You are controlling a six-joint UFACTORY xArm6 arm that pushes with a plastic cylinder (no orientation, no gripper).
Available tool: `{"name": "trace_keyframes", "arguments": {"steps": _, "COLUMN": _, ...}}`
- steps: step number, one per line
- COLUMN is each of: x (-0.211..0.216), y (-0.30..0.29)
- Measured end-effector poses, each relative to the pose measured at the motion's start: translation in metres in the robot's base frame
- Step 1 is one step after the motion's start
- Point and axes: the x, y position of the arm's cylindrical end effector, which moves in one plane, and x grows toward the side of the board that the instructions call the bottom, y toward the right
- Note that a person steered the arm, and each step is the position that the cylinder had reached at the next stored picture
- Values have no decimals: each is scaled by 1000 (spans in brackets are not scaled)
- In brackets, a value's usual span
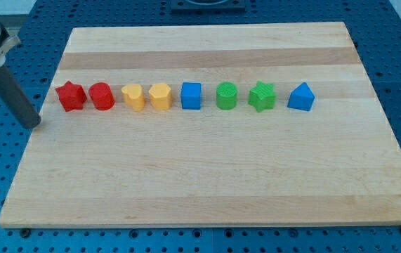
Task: Push the red star into the red circle
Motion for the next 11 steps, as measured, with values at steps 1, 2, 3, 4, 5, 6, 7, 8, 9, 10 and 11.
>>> {"name": "trace_keyframes", "arguments": {"steps": 1, "x": -32, "y": 0}}
{"name": "trace_keyframes", "arguments": {"steps": 2, "x": -52, "y": 0}}
{"name": "trace_keyframes", "arguments": {"steps": 3, "x": -60, "y": 7}}
{"name": "trace_keyframes", "arguments": {"steps": 4, "x": -59, "y": 26}}
{"name": "trace_keyframes", "arguments": {"steps": 5, "x": -56, "y": 39}}
{"name": "trace_keyframes", "arguments": {"steps": 6, "x": -56, "y": 44}}
{"name": "trace_keyframes", "arguments": {"steps": 7, "x": -56, "y": 54}}
{"name": "trace_keyframes", "arguments": {"steps": 8, "x": -56, "y": 66}}
{"name": "trace_keyframes", "arguments": {"steps": 9, "x": -56, "y": 67}}
{"name": "trace_keyframes", "arguments": {"steps": 10, "x": -56, "y": 67}}
{"name": "trace_keyframes", "arguments": {"steps": 11, "x": -56, "y": 73}}
